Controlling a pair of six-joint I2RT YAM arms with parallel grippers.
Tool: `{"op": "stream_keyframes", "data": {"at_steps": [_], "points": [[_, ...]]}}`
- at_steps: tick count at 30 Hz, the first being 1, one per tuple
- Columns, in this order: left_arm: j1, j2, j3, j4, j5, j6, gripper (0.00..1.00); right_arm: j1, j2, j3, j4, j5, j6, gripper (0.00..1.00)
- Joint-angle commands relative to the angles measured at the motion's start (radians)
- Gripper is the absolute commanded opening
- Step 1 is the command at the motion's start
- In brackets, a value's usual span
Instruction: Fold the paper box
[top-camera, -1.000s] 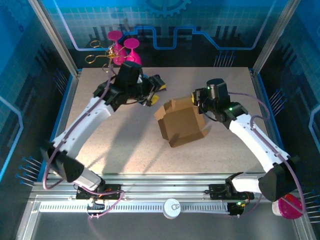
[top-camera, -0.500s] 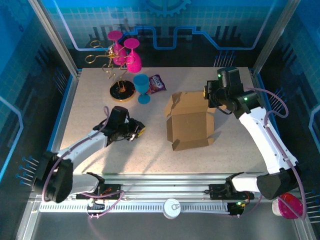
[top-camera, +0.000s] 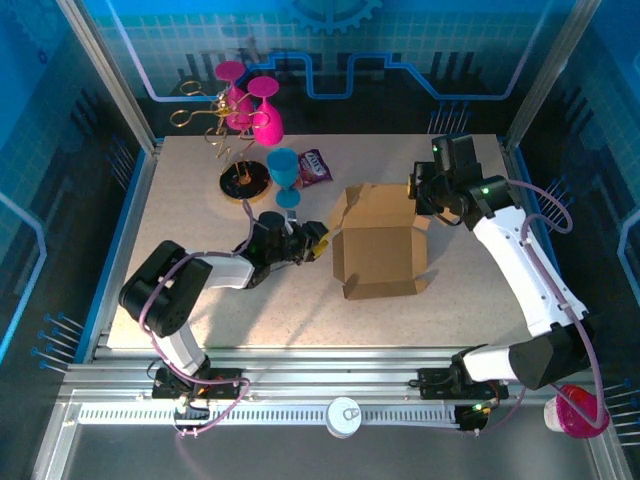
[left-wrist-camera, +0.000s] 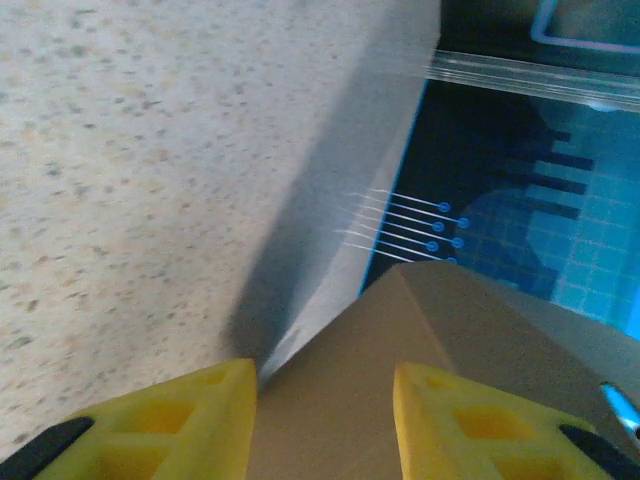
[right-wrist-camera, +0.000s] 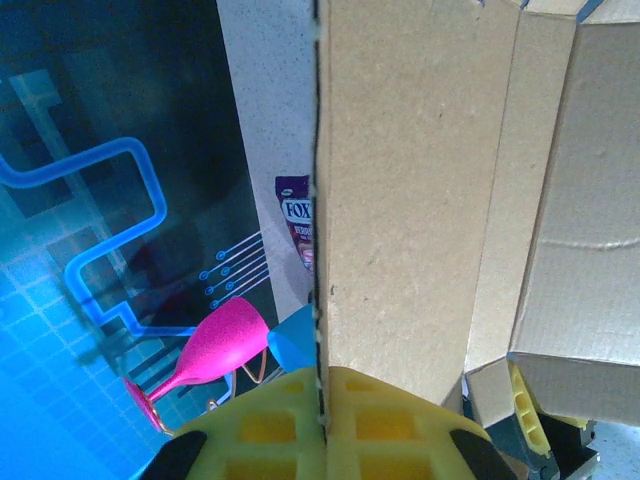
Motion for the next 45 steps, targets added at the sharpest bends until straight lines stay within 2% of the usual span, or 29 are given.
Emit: {"op": "stream_keyframes", "data": {"at_steps": [1,8,17,32,36,38,41,45], "points": [[-0.008,0.008,0.004,0.176,-0.018,-0.035,0.44,-0.022,0.011,-0.008,0.002,-0.002,0.025,0.0],[-0.029,0.008,0.003,0.202,-0.008,-0.034,0.5,-0.044,0.025,-0.025,0.046,-0.035,0.041,0.0],[-0.055,0.008,0.027,0.161,-0.018,0.004,0.46,-0.048,0.041,-0.038,0.073,-0.052,0.06,0.0],[-0.09,0.048,0.041,0.126,-0.042,0.068,0.51,-0.057,0.05,-0.055,0.101,-0.082,0.086,0.0],[-0.091,0.069,0.051,0.116,-0.073,0.075,0.43,-0.053,0.041,-0.071,0.106,-0.081,0.086,0.0],[-0.092,0.079,0.057,0.115,-0.089,0.074,0.31,-0.045,0.038,-0.083,0.116,-0.079,0.081,0.0],[-0.09,0.087,0.057,0.09,-0.121,0.069,0.2,-0.028,0.03,-0.118,0.148,-0.073,0.072,0.0],[-0.091,0.109,0.06,0.103,-0.129,0.058,0.17,0.002,0.016,-0.18,0.192,-0.061,0.073,0.0]]}}
